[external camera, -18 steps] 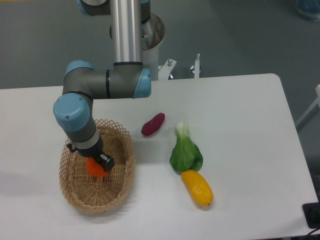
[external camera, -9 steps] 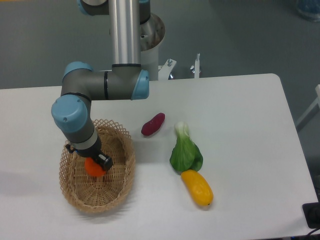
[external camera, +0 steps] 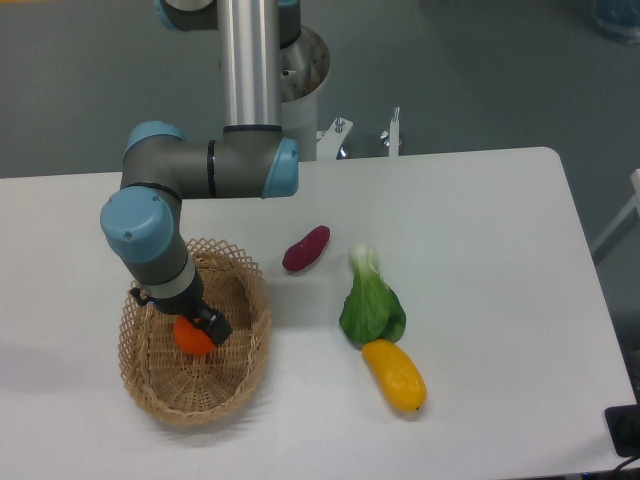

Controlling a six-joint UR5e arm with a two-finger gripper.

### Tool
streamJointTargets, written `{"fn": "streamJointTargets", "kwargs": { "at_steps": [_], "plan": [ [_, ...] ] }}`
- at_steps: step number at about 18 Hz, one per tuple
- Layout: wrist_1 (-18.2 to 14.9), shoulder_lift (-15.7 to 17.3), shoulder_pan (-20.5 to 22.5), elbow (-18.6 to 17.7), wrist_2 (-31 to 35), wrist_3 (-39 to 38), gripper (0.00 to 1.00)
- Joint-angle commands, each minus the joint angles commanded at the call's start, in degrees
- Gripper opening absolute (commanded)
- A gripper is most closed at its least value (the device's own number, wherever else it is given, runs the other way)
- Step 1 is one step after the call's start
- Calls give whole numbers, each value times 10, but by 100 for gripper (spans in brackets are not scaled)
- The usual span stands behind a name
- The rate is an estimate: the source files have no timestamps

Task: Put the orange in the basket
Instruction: 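Lower the orange into the basket and open the gripper, then raise the gripper up away from the orange in the basket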

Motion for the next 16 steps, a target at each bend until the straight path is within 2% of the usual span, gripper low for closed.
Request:
{"fn": "streamJointTargets", "kwargs": {
  "at_steps": [5, 12, 16],
  "plan": [
    [-2, 24, 20, 14, -7, 3, 100],
    [-10, 34, 36, 40, -8, 8, 100],
    [-18, 35, 38, 41, -8, 27, 100]
  ]
}}
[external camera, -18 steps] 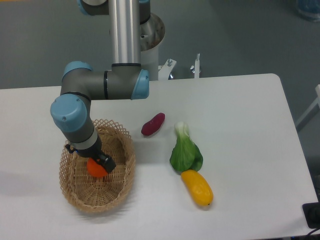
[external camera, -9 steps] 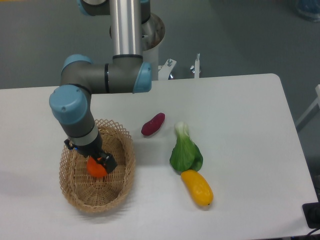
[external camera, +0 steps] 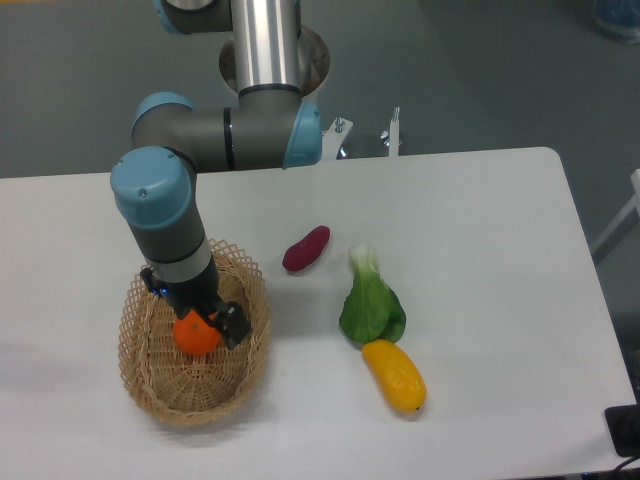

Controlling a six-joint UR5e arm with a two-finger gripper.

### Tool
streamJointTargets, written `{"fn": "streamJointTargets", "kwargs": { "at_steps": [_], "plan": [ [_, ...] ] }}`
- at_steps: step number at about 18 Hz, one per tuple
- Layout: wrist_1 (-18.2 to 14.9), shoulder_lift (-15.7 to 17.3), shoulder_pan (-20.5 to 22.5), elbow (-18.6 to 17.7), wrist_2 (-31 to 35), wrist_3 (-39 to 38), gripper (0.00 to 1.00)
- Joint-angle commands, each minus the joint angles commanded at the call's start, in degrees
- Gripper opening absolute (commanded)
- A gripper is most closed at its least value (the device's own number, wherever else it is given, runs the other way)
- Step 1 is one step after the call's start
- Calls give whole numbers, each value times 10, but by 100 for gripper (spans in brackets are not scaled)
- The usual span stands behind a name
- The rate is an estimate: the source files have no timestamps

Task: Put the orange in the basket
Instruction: 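Raise the gripper up away from the orange in the basket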

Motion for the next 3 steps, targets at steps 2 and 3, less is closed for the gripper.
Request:
{"fn": "streamJointTargets", "kwargs": {
  "at_steps": [2, 3],
  "plan": [
    [0, 0, 0, 0, 0, 0, 100],
    [0, 0, 0, 0, 1, 0, 100]
  ]
}}
